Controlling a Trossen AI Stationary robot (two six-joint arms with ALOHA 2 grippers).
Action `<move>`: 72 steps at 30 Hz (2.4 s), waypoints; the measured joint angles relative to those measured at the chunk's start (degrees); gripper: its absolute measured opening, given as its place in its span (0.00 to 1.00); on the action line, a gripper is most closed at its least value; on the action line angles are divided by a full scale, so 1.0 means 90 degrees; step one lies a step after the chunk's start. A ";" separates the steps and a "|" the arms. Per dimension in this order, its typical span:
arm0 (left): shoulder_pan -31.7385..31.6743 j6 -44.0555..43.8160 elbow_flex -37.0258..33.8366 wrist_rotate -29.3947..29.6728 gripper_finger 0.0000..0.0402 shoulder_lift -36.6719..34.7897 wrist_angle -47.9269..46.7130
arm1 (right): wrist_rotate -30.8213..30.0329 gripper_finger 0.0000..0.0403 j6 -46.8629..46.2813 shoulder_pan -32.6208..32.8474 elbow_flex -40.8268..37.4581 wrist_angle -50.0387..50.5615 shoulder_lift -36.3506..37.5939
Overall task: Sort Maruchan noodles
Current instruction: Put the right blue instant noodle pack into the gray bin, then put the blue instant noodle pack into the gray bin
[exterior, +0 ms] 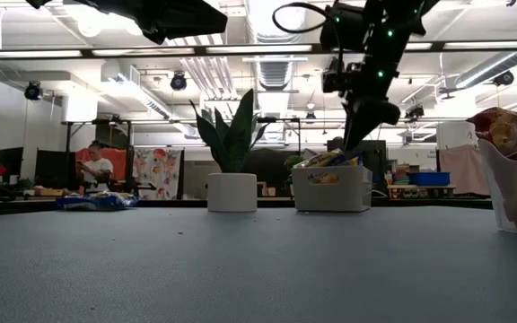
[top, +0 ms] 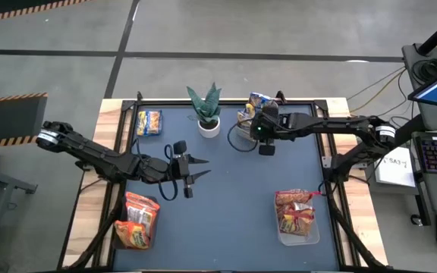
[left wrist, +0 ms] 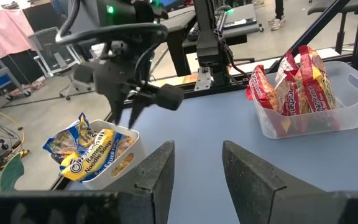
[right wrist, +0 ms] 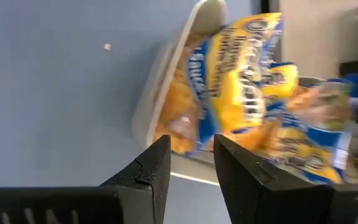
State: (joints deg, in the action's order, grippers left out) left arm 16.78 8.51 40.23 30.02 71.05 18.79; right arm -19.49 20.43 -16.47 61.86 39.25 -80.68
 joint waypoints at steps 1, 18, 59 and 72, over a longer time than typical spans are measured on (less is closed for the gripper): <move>0.0000 0.0000 0.0000 0.0000 0.30 0.0000 0.0002 | -0.0206 0.26 0.0014 0.0039 0.0074 0.0054 0.0000; 0.0005 0.0000 0.0000 -0.0002 0.30 0.0000 -0.0001 | -0.0162 0.03 -0.0669 -0.0786 -0.0121 -0.1730 -0.0091; 0.0000 -0.2181 -0.0101 0.1610 0.30 0.0258 -0.0284 | 0.0056 0.02 -0.2323 0.1623 -0.2318 -0.3079 0.2329; -0.0512 -0.8270 0.1468 0.1685 0.23 0.0698 -0.6955 | 0.0047 0.02 -0.2467 0.2220 -0.3457 -0.3897 0.3492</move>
State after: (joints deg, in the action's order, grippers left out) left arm 12.17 -65.92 53.44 45.18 77.33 -43.80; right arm -19.06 -1.77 3.51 30.75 4.18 -49.25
